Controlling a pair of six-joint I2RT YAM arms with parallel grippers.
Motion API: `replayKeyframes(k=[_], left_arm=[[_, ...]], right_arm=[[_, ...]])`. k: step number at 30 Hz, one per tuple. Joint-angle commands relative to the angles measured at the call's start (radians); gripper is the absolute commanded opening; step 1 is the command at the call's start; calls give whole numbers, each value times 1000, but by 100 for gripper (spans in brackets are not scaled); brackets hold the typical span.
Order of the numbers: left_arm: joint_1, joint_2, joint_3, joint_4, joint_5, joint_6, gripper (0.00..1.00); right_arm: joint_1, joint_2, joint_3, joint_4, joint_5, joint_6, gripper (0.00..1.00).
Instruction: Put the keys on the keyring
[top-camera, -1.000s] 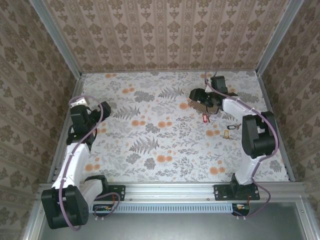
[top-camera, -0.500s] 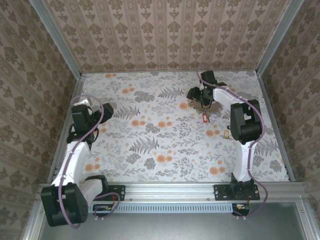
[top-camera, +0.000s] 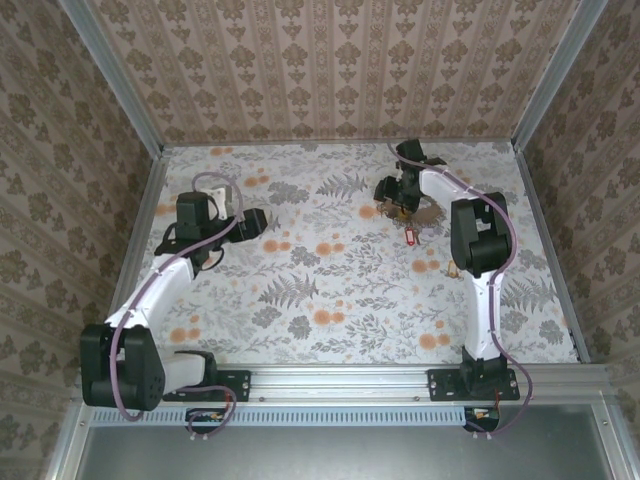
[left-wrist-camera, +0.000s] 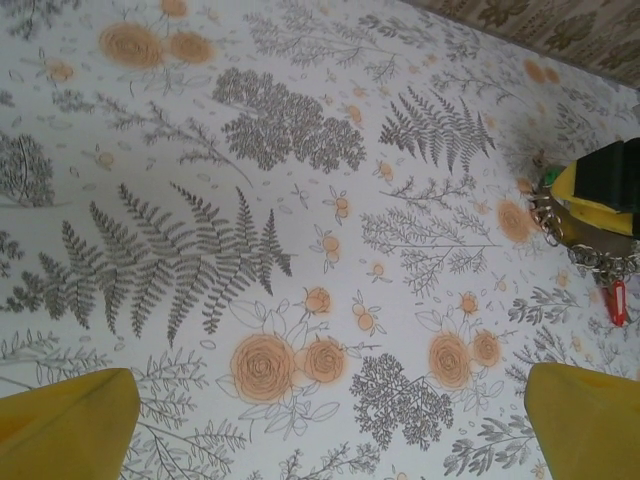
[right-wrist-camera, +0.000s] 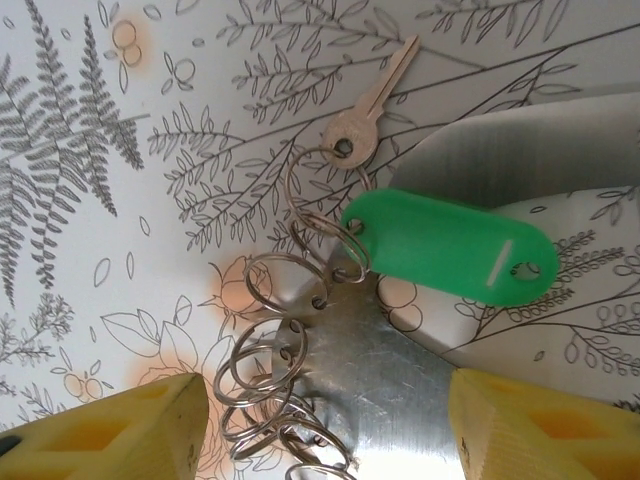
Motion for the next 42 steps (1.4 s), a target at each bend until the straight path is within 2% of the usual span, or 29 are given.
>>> replayKeyframes(k=[1,8,12,23,27,31,35,39,42], left_arm=[[-4,-35,15,4,-25,54,100],[-3,-47,12,-25,-40,80,100],[-4,-50,7,-15,-27,50,100],[-40,-29,-2,-28,0,0,100],[-82,25,16,-40,36,-7,94],[-146,116,58,-61,74,-16,87],[-231,231,106,-67,102,-36,84],[-300,358,167,-71,125,-57,77],[-370,438,217,-85,124,-68,72]], right_arm=[[6,26,18,-70,-52,-66,66],[70,-23,-77,-50,-139,-173,65],[129,-65,-171,-9,-195,-220,65],[348,-264,-478,180,-301,-141,65],[388,-355,-525,224,-307,-90,65],[357,-497,-595,243,-190,-30,64],[237,-573,-700,253,-134,43,60],[114,-562,-760,255,-183,72,58],[85,-539,-767,261,-205,65,57]])
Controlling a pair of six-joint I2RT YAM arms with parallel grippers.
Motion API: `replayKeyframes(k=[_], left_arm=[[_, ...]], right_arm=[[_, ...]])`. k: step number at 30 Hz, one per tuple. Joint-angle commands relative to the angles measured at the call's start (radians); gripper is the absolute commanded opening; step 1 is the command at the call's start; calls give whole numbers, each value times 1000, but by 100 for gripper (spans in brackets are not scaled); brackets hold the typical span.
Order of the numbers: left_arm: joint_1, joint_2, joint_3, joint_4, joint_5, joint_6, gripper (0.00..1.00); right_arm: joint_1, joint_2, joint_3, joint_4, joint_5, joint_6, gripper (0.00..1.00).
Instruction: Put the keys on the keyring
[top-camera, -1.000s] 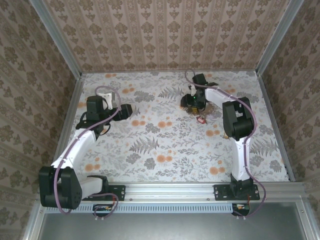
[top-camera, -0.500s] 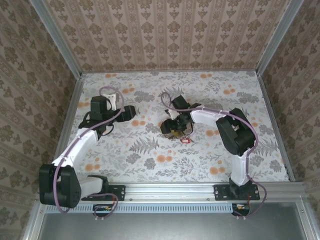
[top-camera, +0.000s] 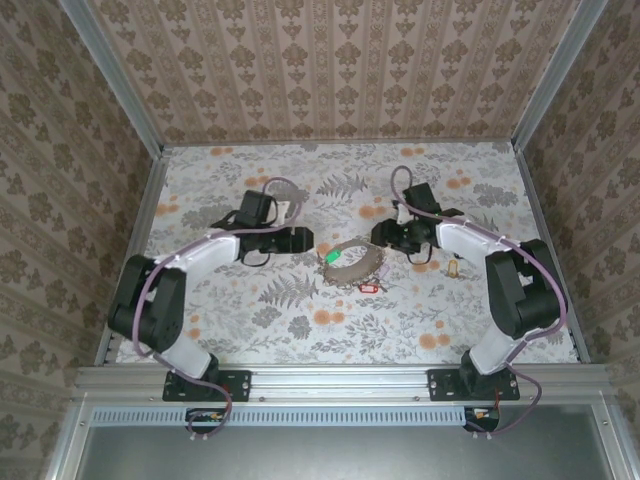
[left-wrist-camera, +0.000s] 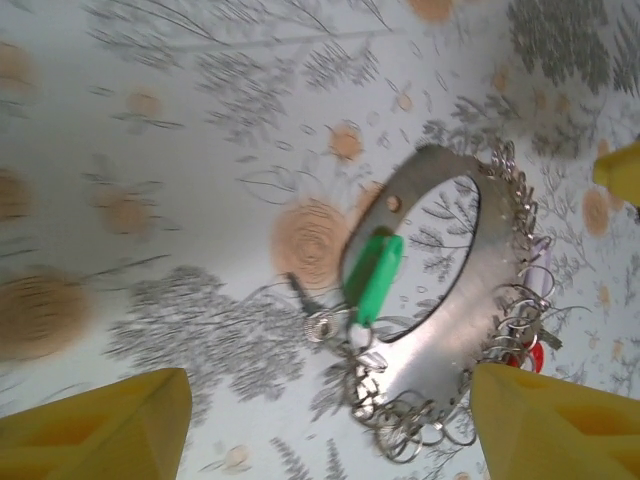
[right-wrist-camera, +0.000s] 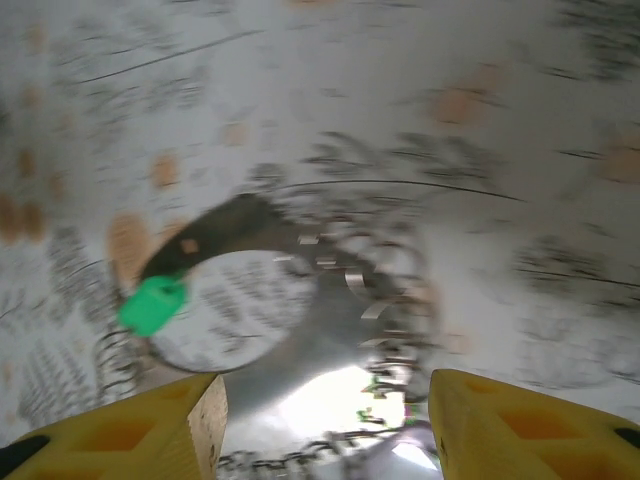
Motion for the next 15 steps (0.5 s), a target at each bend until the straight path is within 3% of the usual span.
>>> replayKeyframes(k=[1,11,15], left_arm=[[-49,64,63,-36,28,-25,71],[-80,176,150,-118,53,13,53],[-90,221,172,-119,87,19,42]], right_arm=[[0,33,-12,-4,-23,25,57],[0,140,28,20,-57,19,57],[-2,165,31,33,-107,4,48]])
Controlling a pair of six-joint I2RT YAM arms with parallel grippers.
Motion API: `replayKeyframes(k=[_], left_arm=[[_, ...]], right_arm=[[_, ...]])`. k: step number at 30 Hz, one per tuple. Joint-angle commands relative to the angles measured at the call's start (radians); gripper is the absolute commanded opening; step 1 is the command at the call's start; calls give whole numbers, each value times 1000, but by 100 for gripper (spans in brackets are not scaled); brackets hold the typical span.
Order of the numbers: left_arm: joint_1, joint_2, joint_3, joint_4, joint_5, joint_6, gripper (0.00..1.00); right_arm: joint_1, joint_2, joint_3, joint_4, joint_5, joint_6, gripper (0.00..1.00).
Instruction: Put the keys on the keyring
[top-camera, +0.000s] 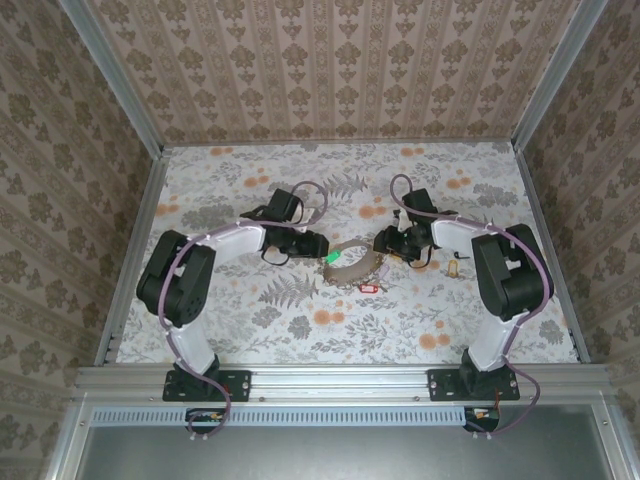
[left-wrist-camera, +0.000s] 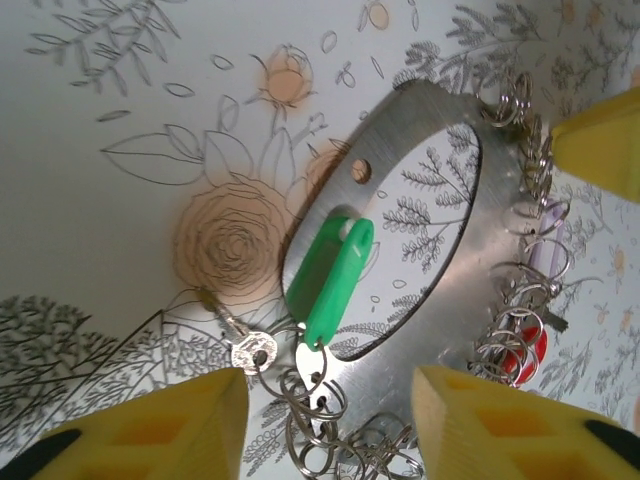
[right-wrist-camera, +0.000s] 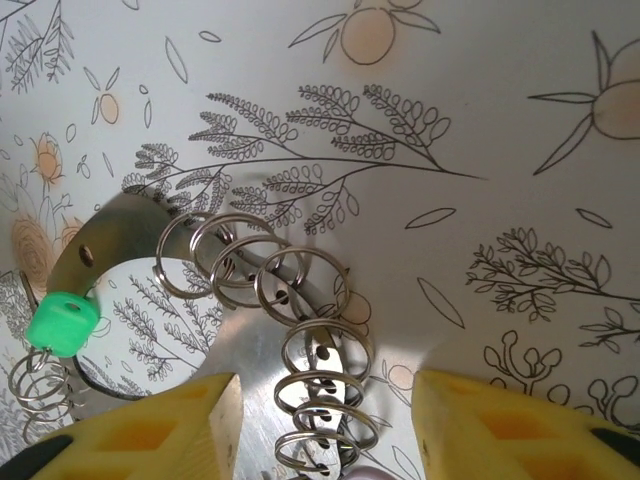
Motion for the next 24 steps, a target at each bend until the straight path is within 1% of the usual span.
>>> replayKeyframes(k=[1,4,7,9,12,14,19,24], left_arm=[[-12,43,38,-42,48,19,41],[-16,76,49,-45,46,20,35],[-17,101,54,-36,45,13,30],[-17,119,64,-40,43,9,24],[-19,144,78,-69,22,11,15],[-19,154,77,-83,7,13,13],[-18,170,66,-90,-8,8,11],[-19,172,49,-71,-9,-8,9]], right_arm=[[9,44,14,25,-67,-2,47],[9,53,4,43,-86,-4,45],[9,60,-7,66,-118,-14,42],[9,65,-15,82,-151,-20,40],[6,67,-43,96,-168,-38,40],[-3,66,-69,128,-187,-38,40],[-35,62,-124,261,-304,-8,42],[-42,71,-136,332,-415,-20,41]])
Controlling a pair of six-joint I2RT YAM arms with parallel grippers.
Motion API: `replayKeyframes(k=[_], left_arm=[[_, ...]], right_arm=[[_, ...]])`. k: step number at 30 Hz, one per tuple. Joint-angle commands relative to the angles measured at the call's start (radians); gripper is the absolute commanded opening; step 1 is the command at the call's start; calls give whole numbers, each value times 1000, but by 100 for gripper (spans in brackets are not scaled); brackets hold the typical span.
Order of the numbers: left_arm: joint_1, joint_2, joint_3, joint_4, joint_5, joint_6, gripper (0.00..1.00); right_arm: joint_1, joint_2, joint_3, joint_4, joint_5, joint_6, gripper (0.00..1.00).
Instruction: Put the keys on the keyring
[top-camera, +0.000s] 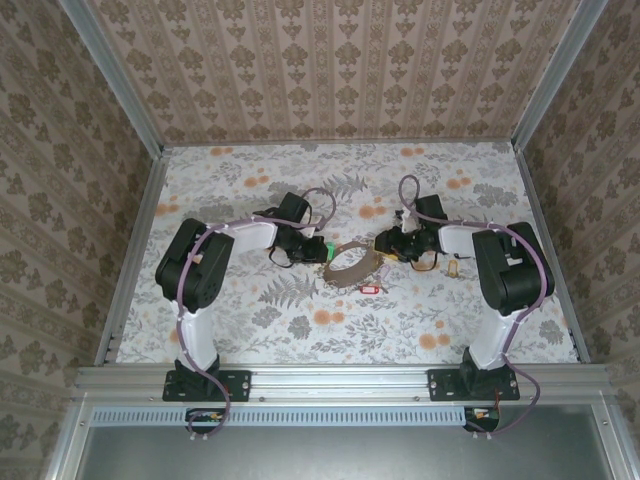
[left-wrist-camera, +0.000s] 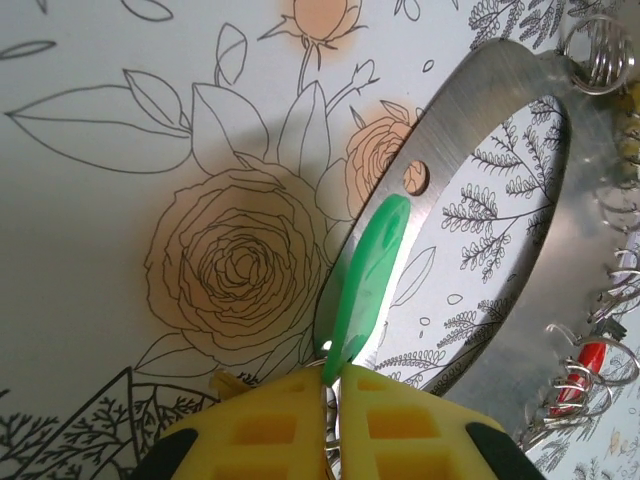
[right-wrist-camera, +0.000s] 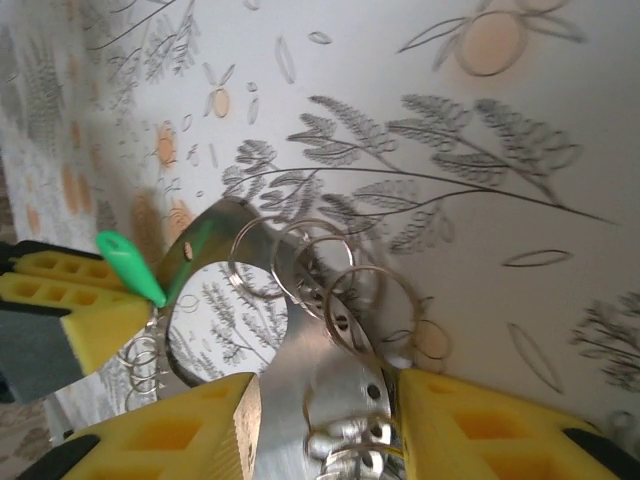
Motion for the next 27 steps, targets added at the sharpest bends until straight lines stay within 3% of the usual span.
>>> replayKeyframes(k=[1,5,12,16,20,24,27], left_arm=[[-5,37,-14,-32,-30,-13,9],[-5,35,-15,-32,-44,-20,9],[-5,-22,-33,-25,-102,-35,13],[-5,-130,-70,-17,-204,-50,33],[-1,-300,-134,15,-347,-72,56],[18,-491,-195,50,-464,-72,75],[43,-620,-229,98,-492,-55,86]], right_arm=[[27,44,-30,88,-149,1,39],[20,30,-31,80,-125,-7,37],[3,-35,-34,26,-35,-22,21],[-3,-122,-25,-12,-15,-52,11],[-5,-231,-3,-43,-19,-87,7],[-3,-406,-34,16,19,-131,7],[-1,-553,-72,94,43,-209,8]])
